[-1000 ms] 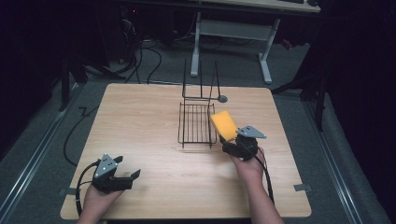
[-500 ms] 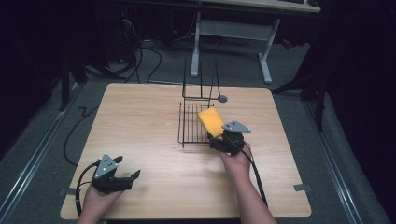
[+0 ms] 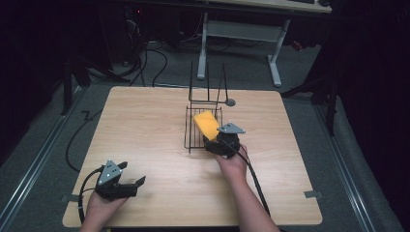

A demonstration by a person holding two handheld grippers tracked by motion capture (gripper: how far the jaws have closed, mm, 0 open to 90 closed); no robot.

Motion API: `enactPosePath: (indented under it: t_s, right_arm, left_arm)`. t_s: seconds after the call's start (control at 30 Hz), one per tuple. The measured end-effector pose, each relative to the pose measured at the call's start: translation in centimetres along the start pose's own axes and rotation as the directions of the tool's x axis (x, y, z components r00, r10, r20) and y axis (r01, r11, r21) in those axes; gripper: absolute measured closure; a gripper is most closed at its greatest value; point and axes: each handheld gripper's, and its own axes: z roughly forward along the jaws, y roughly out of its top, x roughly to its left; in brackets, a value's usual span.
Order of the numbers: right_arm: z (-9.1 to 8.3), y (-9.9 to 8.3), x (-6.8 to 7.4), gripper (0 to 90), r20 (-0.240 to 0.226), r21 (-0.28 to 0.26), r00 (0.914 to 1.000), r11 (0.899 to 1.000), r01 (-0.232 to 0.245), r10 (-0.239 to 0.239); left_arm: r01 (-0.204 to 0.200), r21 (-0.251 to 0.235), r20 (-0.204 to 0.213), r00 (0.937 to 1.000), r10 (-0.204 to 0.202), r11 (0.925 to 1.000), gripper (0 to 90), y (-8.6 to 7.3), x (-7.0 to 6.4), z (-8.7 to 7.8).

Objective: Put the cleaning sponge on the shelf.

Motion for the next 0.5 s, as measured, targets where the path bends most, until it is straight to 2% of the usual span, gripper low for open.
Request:
enactPosePath:
  t_s: [0.17, 0.5]
  right_arm:
    - [0.6, 0.5, 0.6, 23.7, -0.007, -0.009, 1.0, 1.0, 0.002, -0.002]
    - [1.3, 0.6, 1.0, 23.7, 0.0, 0.014, 1.0, 1.0, 0.003, -0.003]
  left_arm:
    - [0.003, -0.001, -0.001, 1.0, -0.003, 1.0, 12.7, 0.0, 0.1, -0.1]
    - [0.002, -0.001, -0.002, 1.0, -0.002, 1.0, 12.6, 0.0, 0.1, -0.1]
